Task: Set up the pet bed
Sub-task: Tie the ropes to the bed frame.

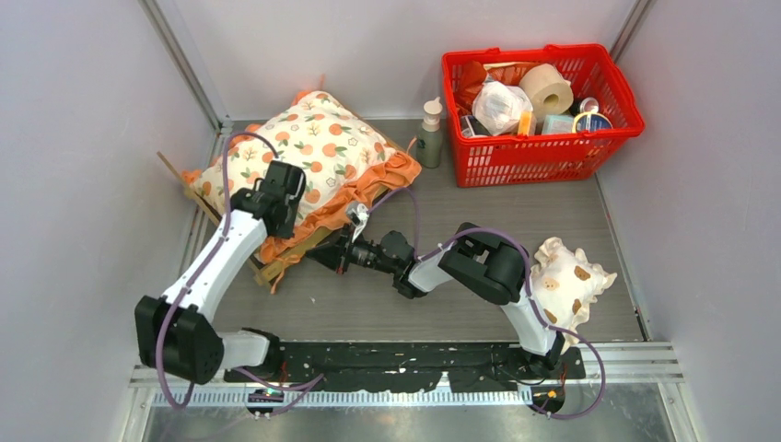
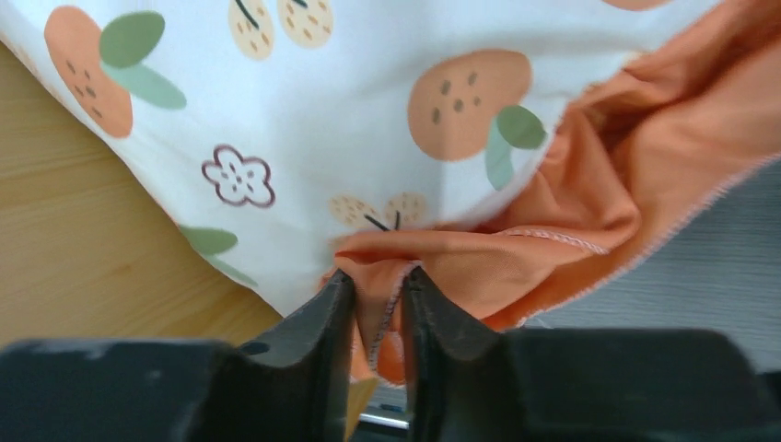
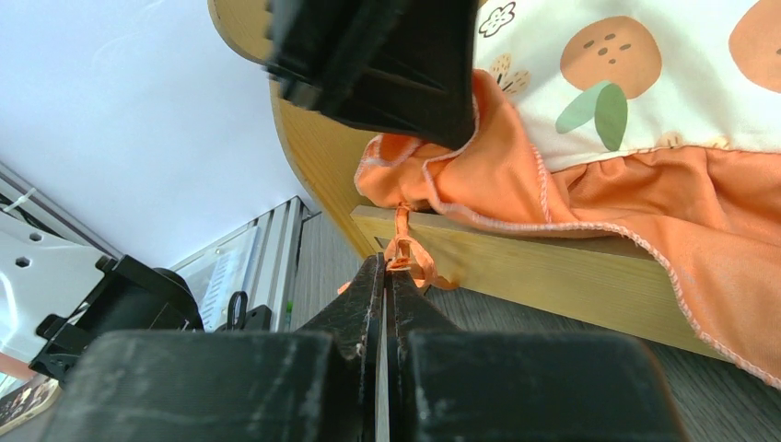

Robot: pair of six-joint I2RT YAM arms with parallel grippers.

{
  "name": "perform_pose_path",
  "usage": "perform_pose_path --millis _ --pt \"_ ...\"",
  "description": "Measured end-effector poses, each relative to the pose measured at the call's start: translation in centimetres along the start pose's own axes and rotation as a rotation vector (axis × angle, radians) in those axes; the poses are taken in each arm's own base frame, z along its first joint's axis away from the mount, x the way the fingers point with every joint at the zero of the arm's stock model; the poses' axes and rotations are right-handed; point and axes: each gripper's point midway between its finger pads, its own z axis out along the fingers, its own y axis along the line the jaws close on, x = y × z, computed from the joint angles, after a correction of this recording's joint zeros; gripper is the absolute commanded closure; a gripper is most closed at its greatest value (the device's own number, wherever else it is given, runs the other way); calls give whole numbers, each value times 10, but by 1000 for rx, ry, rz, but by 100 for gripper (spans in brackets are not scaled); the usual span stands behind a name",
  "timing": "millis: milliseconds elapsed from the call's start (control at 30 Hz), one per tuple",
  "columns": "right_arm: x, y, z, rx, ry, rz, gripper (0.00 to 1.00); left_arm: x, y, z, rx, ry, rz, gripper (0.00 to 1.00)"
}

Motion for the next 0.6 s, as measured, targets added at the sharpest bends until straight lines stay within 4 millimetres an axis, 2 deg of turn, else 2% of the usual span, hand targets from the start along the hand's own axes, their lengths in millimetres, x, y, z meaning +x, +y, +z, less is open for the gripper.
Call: perform_pose_path --millis 67,167,267,400,600 --pt "0 0 0 -1 -1 0 95 1 4 10 -29 28 2 94" --pt "-1 0 0 -2 -3 -1 95 1 12 26 -83 62 9 97" --pt "-1 0 0 -2 -3 -1 95 1 17 34 -130 77 15 81" --pt "-1 0 0 -2 -3 -1 95 1 25 37 -189 69 2 60" --pt "-1 0 0 -2 -4 -1 95 -2 28 26 -183 41 -15 50"
